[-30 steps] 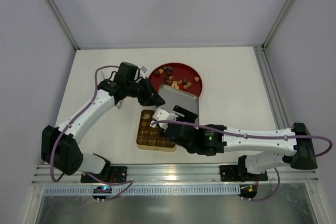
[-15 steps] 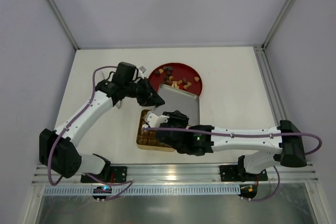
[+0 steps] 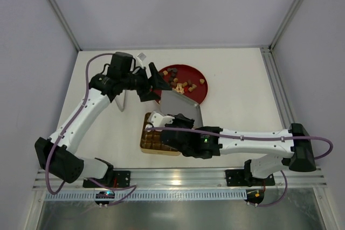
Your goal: Pack the chocolate
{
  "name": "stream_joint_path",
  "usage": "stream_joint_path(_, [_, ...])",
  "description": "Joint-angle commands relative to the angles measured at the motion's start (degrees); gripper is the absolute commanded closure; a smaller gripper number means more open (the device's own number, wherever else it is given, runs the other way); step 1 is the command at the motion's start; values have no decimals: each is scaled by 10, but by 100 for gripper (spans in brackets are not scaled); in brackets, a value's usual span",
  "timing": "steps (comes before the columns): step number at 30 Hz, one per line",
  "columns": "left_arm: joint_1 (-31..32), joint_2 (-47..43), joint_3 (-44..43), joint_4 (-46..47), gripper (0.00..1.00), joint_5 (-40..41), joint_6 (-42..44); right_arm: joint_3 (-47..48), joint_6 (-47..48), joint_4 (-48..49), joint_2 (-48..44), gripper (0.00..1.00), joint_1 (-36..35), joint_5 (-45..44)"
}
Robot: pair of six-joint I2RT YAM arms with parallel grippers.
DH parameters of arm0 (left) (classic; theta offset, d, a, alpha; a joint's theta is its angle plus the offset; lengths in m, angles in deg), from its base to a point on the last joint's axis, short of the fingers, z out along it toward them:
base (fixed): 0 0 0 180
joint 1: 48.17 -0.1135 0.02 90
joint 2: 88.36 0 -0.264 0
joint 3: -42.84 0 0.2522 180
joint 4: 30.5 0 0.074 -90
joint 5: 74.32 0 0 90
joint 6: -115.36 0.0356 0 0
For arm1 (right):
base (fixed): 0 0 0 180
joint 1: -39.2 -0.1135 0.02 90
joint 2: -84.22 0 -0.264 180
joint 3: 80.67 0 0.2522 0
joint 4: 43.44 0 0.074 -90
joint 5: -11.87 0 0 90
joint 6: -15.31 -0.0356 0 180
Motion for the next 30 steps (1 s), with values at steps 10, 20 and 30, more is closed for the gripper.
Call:
stream_joint_path(10, [-113, -7, -97, -126, 26, 158, 112, 34, -210, -120, -104, 96, 51, 78])
stream_joint_path(20, [-124, -59, 135, -85, 57, 366, 105, -43, -384, -20, -260, 96, 301, 467])
stream_joint_path(30, [-121, -102, 334, 11, 73, 316, 49, -230, -594, 267, -315, 96, 417, 720])
